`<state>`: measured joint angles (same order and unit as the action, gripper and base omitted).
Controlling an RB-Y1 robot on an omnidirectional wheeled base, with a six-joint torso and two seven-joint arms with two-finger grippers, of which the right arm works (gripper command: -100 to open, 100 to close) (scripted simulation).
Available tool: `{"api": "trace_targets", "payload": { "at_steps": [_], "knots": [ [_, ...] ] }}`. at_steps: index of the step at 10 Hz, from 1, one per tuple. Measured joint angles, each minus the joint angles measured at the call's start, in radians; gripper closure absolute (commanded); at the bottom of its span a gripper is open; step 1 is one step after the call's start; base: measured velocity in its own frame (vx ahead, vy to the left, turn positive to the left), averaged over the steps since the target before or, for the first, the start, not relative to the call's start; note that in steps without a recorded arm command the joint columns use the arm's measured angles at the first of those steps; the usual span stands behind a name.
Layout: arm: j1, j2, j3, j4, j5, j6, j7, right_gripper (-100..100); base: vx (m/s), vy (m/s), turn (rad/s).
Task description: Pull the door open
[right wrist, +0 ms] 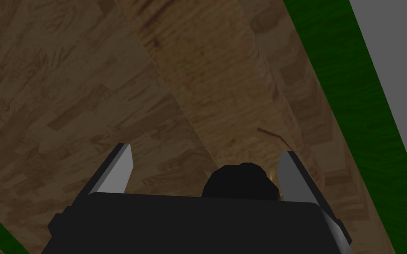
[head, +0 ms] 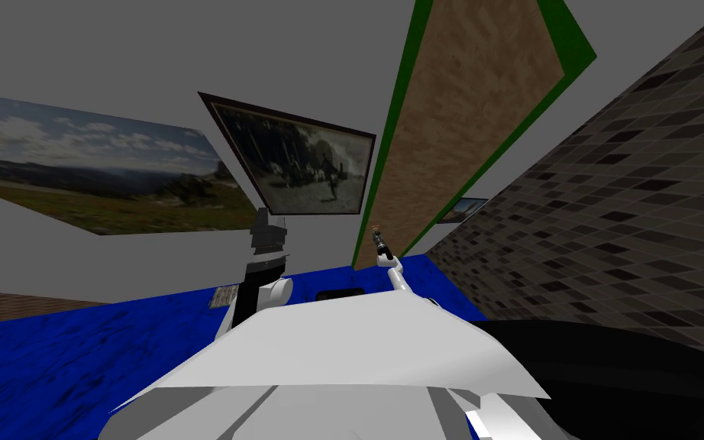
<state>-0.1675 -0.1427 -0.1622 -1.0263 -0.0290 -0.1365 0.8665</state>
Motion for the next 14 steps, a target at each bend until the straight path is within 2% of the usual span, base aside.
{"api": "trace_targets", "payload": {
  "at_steps": [1, 2, 3, 4, 5, 6, 7, 8, 9, 10, 12, 13, 14],
  "knots": [
    [-0.013, -0.007, 0.002, 0.024, -0.009, -0.005, -0.004, 100, 0.000, 0.000, 0.000],
    [0.002, -0.009, 0.006, 0.002, -0.013, 0.002, -0.008, 100, 0.000, 0.000, 0.000],
    [-0.007, -0.010, 0.006, 0.015, -0.013, 0.001, -0.009, 100, -0.010, -0.003, -0.046],
    [-0.015, -0.005, 0.002, 0.028, -0.036, 0.004, -0.013, 100, -0.022, 0.000, -0.017],
    [-0.026, -0.007, 0.004, 0.044, -0.063, 0.009, -0.020, 100, -0.021, 0.007, 0.009],
    [-0.014, -0.005, 0.002, 0.015, -0.083, 0.033, -0.021, 100, 0.000, 0.000, 0.000],
    [-0.015, -0.003, 0.001, 0.011, -0.091, 0.045, -0.020, 100, 0.006, -0.005, 0.010],
    [-0.024, -0.015, 0.010, 0.040, -0.099, 0.028, -0.027, 100, 0.000, -0.006, -0.024],
    [-0.029, -0.018, 0.013, 0.060, -0.101, 0.007, -0.031, 100, -0.004, 0.006, -0.004],
    [-0.007, -0.013, 0.012, 0.021, -0.099, 0.022, -0.030, 100, 0.009, 0.006, 0.000],
    [-0.033, -0.015, 0.010, 0.064, -0.099, 0.011, -0.029, 100, -0.004, -0.002, 0.006],
    [-0.019, -0.011, 0.007, 0.028, -0.098, 0.034, -0.026, 100, -0.031, 0.017, 0.067],
    [-0.031, -0.003, 0.004, 0.030, -0.120, 0.049, -0.029, 100, -0.046, 0.011, 0.042]
  ]
}}
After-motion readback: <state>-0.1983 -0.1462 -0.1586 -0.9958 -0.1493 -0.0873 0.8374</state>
